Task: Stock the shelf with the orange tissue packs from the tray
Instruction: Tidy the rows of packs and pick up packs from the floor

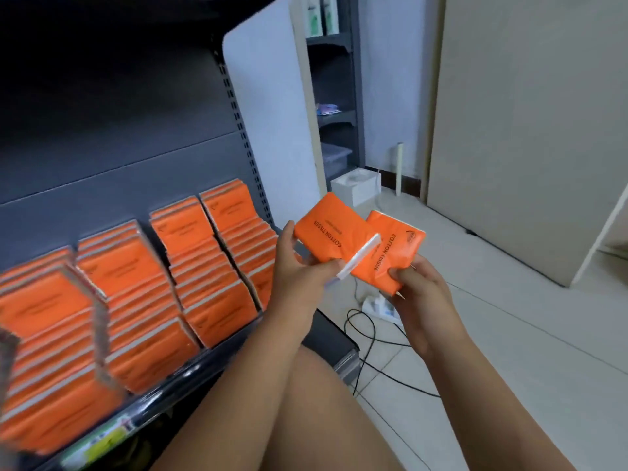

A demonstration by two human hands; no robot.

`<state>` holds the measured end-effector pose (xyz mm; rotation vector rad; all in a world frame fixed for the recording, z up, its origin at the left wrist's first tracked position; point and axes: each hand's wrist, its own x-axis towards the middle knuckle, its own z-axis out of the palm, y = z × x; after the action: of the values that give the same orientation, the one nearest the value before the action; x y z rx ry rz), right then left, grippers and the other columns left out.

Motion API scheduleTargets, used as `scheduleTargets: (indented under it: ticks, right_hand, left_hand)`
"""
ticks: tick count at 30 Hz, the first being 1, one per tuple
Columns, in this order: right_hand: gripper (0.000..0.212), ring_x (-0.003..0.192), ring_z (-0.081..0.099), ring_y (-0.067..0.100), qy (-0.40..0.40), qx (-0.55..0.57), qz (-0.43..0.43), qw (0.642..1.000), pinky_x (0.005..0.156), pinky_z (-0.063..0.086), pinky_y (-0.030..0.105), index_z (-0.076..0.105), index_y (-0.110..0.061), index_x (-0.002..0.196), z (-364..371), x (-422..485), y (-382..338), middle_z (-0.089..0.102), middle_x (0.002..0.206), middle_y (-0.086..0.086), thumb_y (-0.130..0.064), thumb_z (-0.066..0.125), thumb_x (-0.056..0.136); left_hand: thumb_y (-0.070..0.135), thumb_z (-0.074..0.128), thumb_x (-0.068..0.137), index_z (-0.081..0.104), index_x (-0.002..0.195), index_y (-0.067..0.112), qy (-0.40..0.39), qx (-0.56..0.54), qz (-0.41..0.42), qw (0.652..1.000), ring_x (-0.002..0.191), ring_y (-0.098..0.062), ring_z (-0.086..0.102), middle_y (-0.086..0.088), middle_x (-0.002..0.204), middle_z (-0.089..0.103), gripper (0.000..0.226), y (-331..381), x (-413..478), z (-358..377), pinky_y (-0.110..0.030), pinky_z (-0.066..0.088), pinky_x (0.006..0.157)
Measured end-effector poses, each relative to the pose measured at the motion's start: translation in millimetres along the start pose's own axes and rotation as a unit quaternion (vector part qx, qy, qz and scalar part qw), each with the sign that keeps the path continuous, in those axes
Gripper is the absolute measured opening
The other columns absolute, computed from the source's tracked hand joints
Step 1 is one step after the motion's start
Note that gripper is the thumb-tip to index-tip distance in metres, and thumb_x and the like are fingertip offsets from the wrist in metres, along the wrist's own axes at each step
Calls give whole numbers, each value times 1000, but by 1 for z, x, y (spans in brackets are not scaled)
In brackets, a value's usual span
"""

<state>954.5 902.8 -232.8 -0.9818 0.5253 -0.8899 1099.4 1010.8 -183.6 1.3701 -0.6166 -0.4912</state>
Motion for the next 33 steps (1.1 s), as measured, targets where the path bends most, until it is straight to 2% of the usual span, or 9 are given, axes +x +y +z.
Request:
scheduleTargets:
  ticks: [3, 7, 10, 15, 19, 21, 24, 28, 33]
  right_hand:
    - [28, 104, 69, 28, -55, -3, 4, 998, 86, 54, 36, 64, -4, 121, 44, 6, 5, 74, 111, 14, 0, 54, 96]
    - [40, 113, 69, 34, -136, 25, 23, 990, 101, 55, 46, 64, -6, 131, 110, 13, 12, 71, 123, 23, 6, 52, 95]
    - [41, 109, 71, 35, -169, -6, 0, 986, 105, 51, 57, 68, -7, 128, 151, 13, 23, 73, 120, 22, 9, 55, 93]
    - [52, 102, 70, 10, -110, -242, -202, 943, 88, 58, 34, 73, -34, 119, 187, 20, 32, 75, 109, -11, 5, 65, 85]
    - [48, 105, 63, 12, -53, -378, -222, 897, 94, 54, 41, 71, -39, 117, 213, 64, 53, 68, 113, -15, -10, 62, 81]
    - [49, 107, 64, 20, -51, -419, -245, 873, 94, 54, 40, 70, -31, 122, 226, 86, 61, 71, 114, -5, -7, 58, 80]
    - [51, 112, 62, 29, -50, -464, -279, 840, 92, 47, 35, 66, -17, 127, 241, 115, 65, 70, 120, 8, 3, 56, 82]
    - [53, 108, 60, 39, -65, -535, -321, 779, 87, 52, 45, 67, -15, 124, 253, 148, 74, 69, 114, 13, 2, 48, 77]
    - [57, 114, 54, 43, -106, -606, -334, 715, 94, 49, 52, 64, -13, 132, 270, 181, 85, 66, 119, 17, 1, 49, 78]
  left_hand:
    - [-1, 85, 67, 58, 136, 25, 46, 15, 56, 997, 113, -18, 71, 4, 125, 72, 79, 18, -4, -49, -45, 59, 92]
    - [2, 82, 62, 51, 145, 31, 103, -21, 69, 992, 112, -22, 72, 0, 125, 73, 93, 33, -16, -117, -43, 59, 84]
    - [-7, 79, 71, 54, 142, 36, 130, -43, 61, 989, 109, -24, 74, -2, 117, 75, 86, 34, -19, -162, -41, 60, 78]
    - [-11, 68, 88, 66, 115, 41, 191, 44, 77, 977, 98, 3, 71, 23, 101, 77, 58, 29, 5, -211, -17, 53, 78]
    - [-15, 68, 85, 67, 109, 31, 196, 195, 121, 953, 86, 17, 65, 26, 97, 70, 52, 40, 51, -231, -5, 48, 80]
    - [-14, 65, 82, 68, 115, 31, 174, 266, 140, 938, 92, 16, 65, 27, 104, 69, 56, 44, 70, -239, -10, 50, 88]
    - [-9, 59, 78, 71, 126, 27, 138, 384, 179, 895, 114, -6, 67, 17, 120, 70, 61, 47, 91, -249, -24, 49, 103]
    - [-5, 58, 79, 66, 135, 21, 121, 559, 215, 791, 128, -28, 59, -3, 137, 66, 62, 54, 112, -249, -35, 46, 103]
    - [-3, 57, 82, 62, 138, 21, 125, 601, 229, 756, 126, -33, 58, -7, 137, 65, 61, 45, 140, -258, -40, 47, 102]
